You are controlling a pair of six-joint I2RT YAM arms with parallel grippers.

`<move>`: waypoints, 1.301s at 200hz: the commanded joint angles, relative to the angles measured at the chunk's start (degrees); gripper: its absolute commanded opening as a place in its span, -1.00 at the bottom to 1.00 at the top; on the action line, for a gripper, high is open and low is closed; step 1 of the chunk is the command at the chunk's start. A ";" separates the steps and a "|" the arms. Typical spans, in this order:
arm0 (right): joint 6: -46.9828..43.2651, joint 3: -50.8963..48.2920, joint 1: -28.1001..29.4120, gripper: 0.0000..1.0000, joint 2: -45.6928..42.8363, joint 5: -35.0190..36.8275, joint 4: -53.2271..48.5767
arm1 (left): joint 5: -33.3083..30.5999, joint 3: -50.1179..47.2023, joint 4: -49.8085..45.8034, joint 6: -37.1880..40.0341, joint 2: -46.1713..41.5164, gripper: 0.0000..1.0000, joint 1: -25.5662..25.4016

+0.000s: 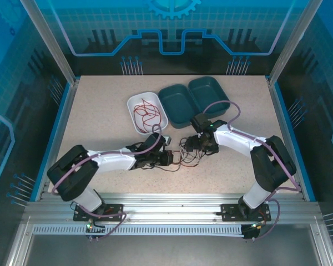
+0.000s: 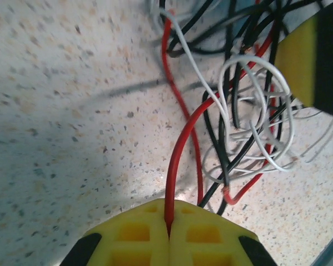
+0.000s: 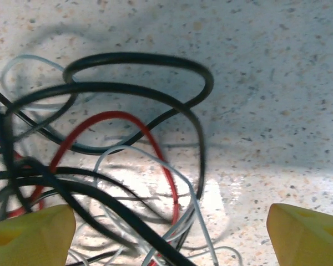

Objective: Untangle the cables

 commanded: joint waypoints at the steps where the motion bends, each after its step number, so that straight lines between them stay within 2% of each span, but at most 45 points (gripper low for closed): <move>1: 1.65 -1.31 -1.31 0.79 -1.63 3.02 -2.07 | -6.92 1.71 -6.25 1.12 -5.45 -1.00 -0.19; 22: 2.34 -2.81 -2.27 0.80 -3.19 3.45 -1.77 | -12.17 1.97 -10.74 2.39 -10.36 -1.00 -0.24; 36: 2.71 -3.65 -3.04 0.80 -4.16 3.28 -1.47 | -13.45 2.28 -12.57 5.08 -13.54 -1.00 -0.20; 86: 1.56 -4.55 -2.97 0.77 -10.84 0.66 0.72 | -8.51 5.58 -15.33 14.21 -17.99 -1.00 -0.20; 129: -0.69 -7.20 -0.62 0.78 -21.02 -2.32 7.29 | -5.23 6.91 -11.44 17.59 -16.91 -1.00 -0.29; 152: -1.45 -8.33 0.62 0.79 -23.35 -4.84 11.00 | -4.33 7.72 -10.53 17.81 -15.43 -1.00 -0.30; 203: -2.12 -5.65 6.33 0.79 -16.57 -3.72 12.67 | -1.72 9.20 -9.83 16.51 -12.84 -1.00 -0.34; 241: -0.57 -4.43 6.45 0.79 -9.42 -4.27 14.73 | 0.26 8.94 -8.75 16.09 -14.20 -1.00 -0.33; 260: 0.89 -3.97 6.19 0.79 -6.26 -2.33 14.60 | 2.02 8.63 -8.28 16.66 -15.73 -1.00 -0.29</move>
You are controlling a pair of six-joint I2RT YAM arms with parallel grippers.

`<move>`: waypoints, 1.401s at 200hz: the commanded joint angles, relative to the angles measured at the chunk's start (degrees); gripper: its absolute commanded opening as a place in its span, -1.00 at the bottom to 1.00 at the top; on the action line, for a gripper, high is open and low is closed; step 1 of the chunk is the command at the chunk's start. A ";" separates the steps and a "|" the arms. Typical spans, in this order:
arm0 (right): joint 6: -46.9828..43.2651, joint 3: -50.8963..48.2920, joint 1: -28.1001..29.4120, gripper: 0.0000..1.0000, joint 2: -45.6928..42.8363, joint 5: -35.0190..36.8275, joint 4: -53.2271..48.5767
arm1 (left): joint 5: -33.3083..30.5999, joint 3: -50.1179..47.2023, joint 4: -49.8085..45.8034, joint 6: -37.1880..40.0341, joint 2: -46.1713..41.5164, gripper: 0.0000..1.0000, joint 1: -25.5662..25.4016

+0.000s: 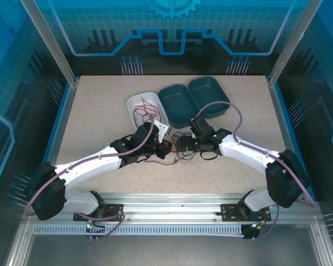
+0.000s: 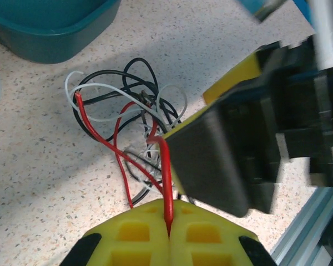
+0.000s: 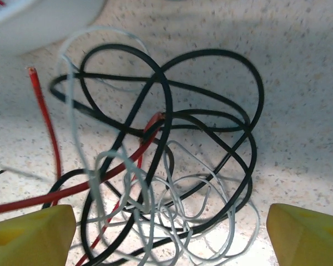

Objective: Untangle the cables

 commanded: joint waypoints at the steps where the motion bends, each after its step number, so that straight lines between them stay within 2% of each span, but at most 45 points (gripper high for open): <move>1: 1.82 1.99 -0.03 0.79 3.27 1.55 1.23 | 3.70 1.50 2.08 1.19 -2.55 -1.00 -0.29; 30: 5.05 1.01 -2.47 0.78 6.91 3.60 0.15 | 5.36 2.62 0.44 4.10 -6.42 -1.00 -0.29; 102: 7.63 -7.67 -7.86 0.65 5.91 1.50 3.76 | -4.78 8.76 -4.01 10.32 -13.07 -1.00 -0.21; 124: 7.26 -8.76 -9.52 0.46 3.87 2.03 2.79 | -7.00 10.17 -4.02 11.31 -13.50 -1.00 -0.20; 144: 6.56 -9.20 -12.23 0.00 1.30 3.61 0.22 | -8.09 10.84 -3.92 12.04 -13.89 -1.00 -0.16; 152: 6.23 -9.42 -13.85 -0.08 0.08 4.10 -0.79 | -8.47 10.94 -3.85 12.26 -14.07 -1.00 -0.11; 199: 3.67 -11.57 -24.97 -0.13 -8.04 1.50 -1.84 | -10.91 11.43 -5.06 12.92 -14.93 -1.00 0.52; 230: 2.19 -11.04 -31.37 -0.16 -9.87 -0.21 -2.79 | -12.07 11.54 -5.61 13.12 -17.24 -1.00 1.82; 280: 1.28 -10.16 -34.92 -0.25 -8.11 -1.63 -1.66 | -10.26 11.30 -6.07 12.64 -20.56 -0.98 4.29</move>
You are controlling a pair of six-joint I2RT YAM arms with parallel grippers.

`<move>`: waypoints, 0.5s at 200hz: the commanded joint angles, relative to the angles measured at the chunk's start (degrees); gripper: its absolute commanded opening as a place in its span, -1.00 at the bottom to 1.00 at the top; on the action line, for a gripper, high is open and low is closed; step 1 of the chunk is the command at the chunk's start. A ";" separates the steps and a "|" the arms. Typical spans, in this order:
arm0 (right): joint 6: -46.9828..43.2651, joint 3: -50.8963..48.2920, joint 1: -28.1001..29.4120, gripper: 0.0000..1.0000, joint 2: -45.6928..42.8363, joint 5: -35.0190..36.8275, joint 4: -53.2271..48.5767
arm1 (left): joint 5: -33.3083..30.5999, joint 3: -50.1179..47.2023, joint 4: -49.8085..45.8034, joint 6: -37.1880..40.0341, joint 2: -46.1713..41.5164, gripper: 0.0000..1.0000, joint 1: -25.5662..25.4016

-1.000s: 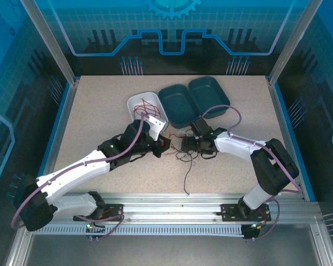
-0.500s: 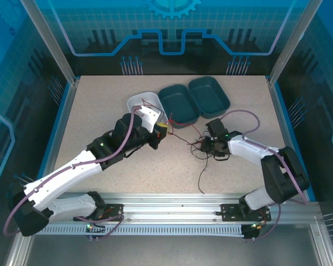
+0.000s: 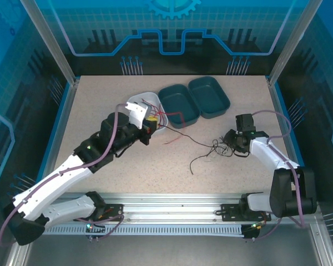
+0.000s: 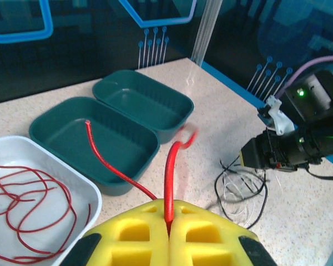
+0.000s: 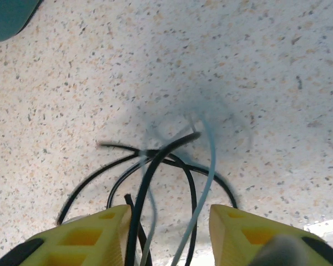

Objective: Untangle the cables

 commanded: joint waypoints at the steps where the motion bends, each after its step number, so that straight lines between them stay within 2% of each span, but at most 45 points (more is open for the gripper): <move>1: -1.10 0.48 -1.12 -0.25 1.09 -1.43 -0.67 | -0.47 1.81 -0.22 0.71 -1.92 -0.98 1.05; 31: -0.49 -0.05 -1.04 -0.21 1.35 -3.51 0.31 | 2.48 1.50 -0.91 -0.50 -1.93 -0.97 1.40; 67: -2.16 0.44 0.11 -0.01 -2.42 -4.70 -0.47 | 5.18 1.59 -1.33 -0.96 -1.71 -0.96 1.51; 100: -2.94 3.43 2.55 0.23 -6.84 -2.81 -6.24 | 8.77 1.17 -0.93 -1.82 -1.08 -0.92 1.50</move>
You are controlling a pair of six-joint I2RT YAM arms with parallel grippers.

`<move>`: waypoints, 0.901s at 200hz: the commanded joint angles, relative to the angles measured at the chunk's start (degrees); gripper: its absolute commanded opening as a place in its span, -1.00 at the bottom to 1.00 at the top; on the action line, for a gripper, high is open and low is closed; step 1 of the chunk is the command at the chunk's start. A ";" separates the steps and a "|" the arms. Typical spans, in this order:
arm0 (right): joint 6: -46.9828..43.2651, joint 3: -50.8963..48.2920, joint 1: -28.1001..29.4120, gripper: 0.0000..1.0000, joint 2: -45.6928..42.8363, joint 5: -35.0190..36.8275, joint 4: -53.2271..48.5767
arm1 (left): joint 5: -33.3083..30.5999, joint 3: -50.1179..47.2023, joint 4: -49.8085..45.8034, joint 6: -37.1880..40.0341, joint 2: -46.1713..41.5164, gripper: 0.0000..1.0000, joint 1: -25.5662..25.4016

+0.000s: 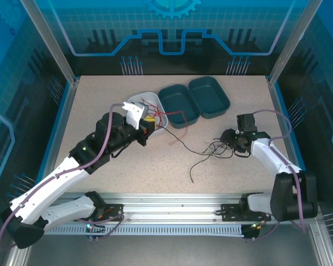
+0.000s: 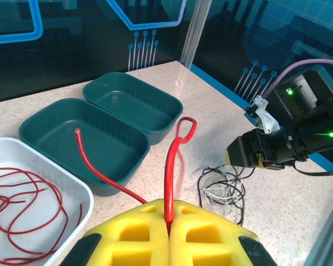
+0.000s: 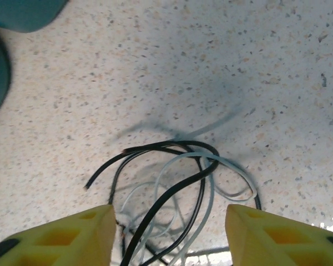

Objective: Untangle the cables

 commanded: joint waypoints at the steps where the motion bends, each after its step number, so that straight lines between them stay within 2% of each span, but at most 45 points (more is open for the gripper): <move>1: -1.13 3.14 2.04 0.24 -3.82 0.97 -4.99 | 4.23 1.09 0.21 -1.38 0.33 -0.92 0.33; 46: 2.44 4.01 7.01 0.49 -10.16 4.76 -12.51 | 8.49 -1.79 -0.86 -4.18 3.14 -0.93 0.34; 77: 8.61 0.70 14.56 0.67 -12.90 4.77 -13.08 | 7.44 -4.84 -1.98 -7.57 4.34 -0.93 0.34; 100: 12.59 -0.74 21.15 0.69 -11.22 5.67 -12.44 | 7.36 -7.64 -1.29 -12.15 5.24 -0.91 0.47; 123: 15.12 -1.21 25.54 0.67 -7.28 7.46 -11.80 | 8.22 -9.18 -1.86 -15.81 7.29 -0.92 0.60; 145: 15.92 -1.53 27.21 0.59 -2.92 7.99 -10.25 | 8.47 -10.57 -2.33 -17.95 8.82 -0.92 0.68; 180: 15.60 -1.68 27.46 0.22 3.19 8.39 -8.17 | 7.84 -12.49 -3.42 -19.42 10.70 -0.87 1.32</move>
